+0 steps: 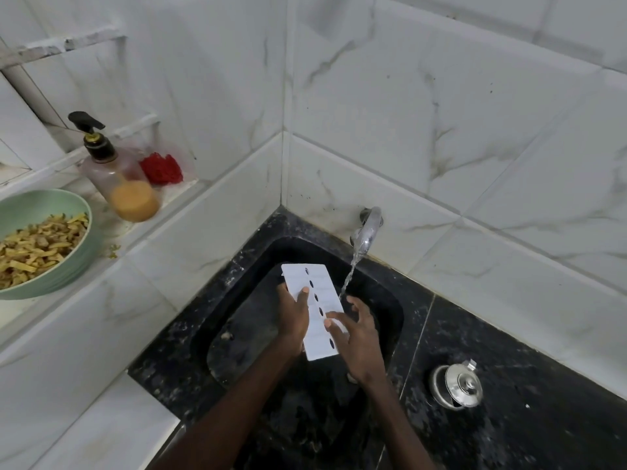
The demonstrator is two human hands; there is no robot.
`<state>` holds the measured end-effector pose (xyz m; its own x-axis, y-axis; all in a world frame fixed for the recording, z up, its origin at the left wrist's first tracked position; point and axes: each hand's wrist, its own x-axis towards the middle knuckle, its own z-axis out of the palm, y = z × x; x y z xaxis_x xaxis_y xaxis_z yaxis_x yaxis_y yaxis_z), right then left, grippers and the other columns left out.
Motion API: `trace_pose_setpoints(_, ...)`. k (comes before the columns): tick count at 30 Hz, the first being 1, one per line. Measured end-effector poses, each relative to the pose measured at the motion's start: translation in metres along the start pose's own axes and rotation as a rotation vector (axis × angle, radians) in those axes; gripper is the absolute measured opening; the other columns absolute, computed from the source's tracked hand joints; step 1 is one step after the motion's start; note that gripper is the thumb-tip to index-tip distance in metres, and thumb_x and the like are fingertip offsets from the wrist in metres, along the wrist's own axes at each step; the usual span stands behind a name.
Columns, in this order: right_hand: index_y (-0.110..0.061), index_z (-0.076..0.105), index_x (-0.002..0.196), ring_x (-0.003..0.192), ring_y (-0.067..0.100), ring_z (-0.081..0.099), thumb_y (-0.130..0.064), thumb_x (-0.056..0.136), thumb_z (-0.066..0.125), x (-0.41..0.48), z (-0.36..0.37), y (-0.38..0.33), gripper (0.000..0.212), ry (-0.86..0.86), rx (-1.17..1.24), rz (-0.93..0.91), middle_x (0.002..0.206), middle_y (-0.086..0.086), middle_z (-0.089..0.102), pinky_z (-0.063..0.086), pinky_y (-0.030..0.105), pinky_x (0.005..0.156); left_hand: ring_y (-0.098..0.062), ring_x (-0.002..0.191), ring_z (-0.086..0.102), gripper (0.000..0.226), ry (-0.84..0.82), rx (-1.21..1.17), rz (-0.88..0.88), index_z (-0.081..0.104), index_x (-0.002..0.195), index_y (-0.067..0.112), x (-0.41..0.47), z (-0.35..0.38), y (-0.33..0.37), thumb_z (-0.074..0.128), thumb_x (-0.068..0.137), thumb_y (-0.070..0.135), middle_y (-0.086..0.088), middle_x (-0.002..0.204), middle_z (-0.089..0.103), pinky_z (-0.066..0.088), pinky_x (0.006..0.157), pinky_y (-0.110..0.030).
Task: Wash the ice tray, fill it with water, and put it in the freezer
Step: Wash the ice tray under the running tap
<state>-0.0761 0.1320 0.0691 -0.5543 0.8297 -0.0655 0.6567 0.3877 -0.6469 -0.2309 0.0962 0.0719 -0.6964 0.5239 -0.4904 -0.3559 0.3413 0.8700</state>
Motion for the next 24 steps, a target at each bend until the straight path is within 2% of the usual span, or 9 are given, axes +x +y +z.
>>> trace_pose_setpoints(2,-0.035,0.068,0.125,0.150,0.026,0.030,-0.071,0.098,0.031,0.003,-0.005,-0.001,0.058,0.027,-0.095,0.072,0.167,-0.002,0.022,0.037,0.052,0.116,-0.026,0.102,0.073,0.037,-0.033,-0.018,-0.003,0.039,0.135,0.019,-0.003,0.003,-0.002,0.059,0.105,0.025,-0.008,0.129,0.066,0.063,0.085,-0.053)
trace_pose_setpoints(4,-0.030,0.061,0.137,0.153,0.028,0.023,-0.081,0.094,0.024,0.005,-0.006,-0.007,0.076,-0.001,-0.100,0.119,0.169,-0.001,0.015,0.031,0.056,0.121,-0.026,0.107,0.071,0.044,-0.053,-0.019,0.019,0.037,0.140,0.017,-0.004,0.008,-0.004,0.062,0.103,0.023,-0.009,0.131,0.064,0.062,0.089,-0.054)
trace_pose_setpoints(6,-0.028,0.054,0.145,0.155,0.027,0.018,-0.084,0.093,0.024,0.003,-0.004,-0.013,0.082,-0.060,-0.090,0.035,0.170,0.001,0.013,0.026,0.055,0.124,-0.028,0.111,0.070,0.047,-0.054,-0.049,0.044,0.037,0.140,0.015,-0.003,0.008,-0.003,0.064,0.102,0.019,-0.010,0.131,0.064,0.059,0.093,-0.057)
trace_pose_setpoints(8,-0.031,0.055,0.144,0.155,0.023,0.018,-0.081,0.096,0.028,0.000,-0.005,-0.011,0.074,-0.065,-0.101,-0.057,0.169,0.000,0.018,0.024,0.053,0.125,-0.029,0.110,0.070,0.046,-0.022,-0.051,0.048,0.035,0.138,0.016,0.000,0.007,0.000,0.063,0.102,0.016,-0.010,0.130,0.063,0.060,0.091,-0.058)
trace_pose_setpoints(10,-0.037,0.058,0.139,0.155,0.023,0.017,-0.078,0.099,0.027,0.001,-0.010,-0.004,0.065,-0.021,-0.105,-0.019,0.169,-0.002,0.019,0.018,0.055,0.126,-0.028,0.106,0.071,0.048,-0.008,-0.060,0.022,0.034,0.137,0.019,0.005,0.008,0.000,0.065,0.101,0.015,-0.009,0.129,0.063,0.062,0.087,-0.056)
trace_pose_setpoints(13,-0.036,0.056,0.143,0.158,0.027,0.008,-0.078,0.097,0.022,0.011,-0.015,-0.002,0.071,-0.002,-0.162,0.102,0.171,0.001,0.011,0.011,0.057,0.125,-0.025,0.106,0.071,0.052,-0.048,-0.071,0.003,0.033,0.138,0.022,0.003,0.014,-0.001,0.067,0.100,0.015,-0.007,0.131,0.063,0.062,0.088,-0.054)
trace_pose_setpoints(17,-0.034,0.052,0.148,0.157,0.023,0.007,-0.087,0.090,0.016,0.013,-0.008,-0.012,0.086,-0.071,-0.126,0.021,0.172,-0.001,0.008,0.012,0.057,0.126,-0.024,0.107,0.071,0.054,-0.050,-0.097,0.026,0.033,0.138,0.025,0.002,0.017,0.004,0.068,0.099,0.015,-0.006,0.129,0.064,0.063,0.088,-0.051)
trace_pose_setpoints(21,-0.040,0.057,0.142,0.157,0.026,0.012,-0.077,0.097,0.025,0.017,-0.016,0.000,0.067,0.012,-0.116,0.074,0.171,0.000,0.014,0.013,0.059,0.124,-0.028,0.106,0.073,0.053,-0.085,-0.186,-0.019,0.035,0.136,0.025,0.011,0.011,0.007,0.070,0.098,0.014,-0.010,0.131,0.065,0.061,0.089,-0.057)
trace_pose_setpoints(24,-0.038,0.054,0.146,0.158,0.027,0.007,-0.079,0.096,0.025,0.024,-0.018,-0.005,0.071,-0.038,-0.110,0.143,0.172,0.001,0.008,0.009,0.059,0.124,-0.030,0.109,0.073,0.057,-0.168,-0.269,-0.035,0.036,0.137,0.026,0.006,0.016,0.005,0.073,0.095,0.016,-0.009,0.129,0.067,0.061,0.090,-0.058)
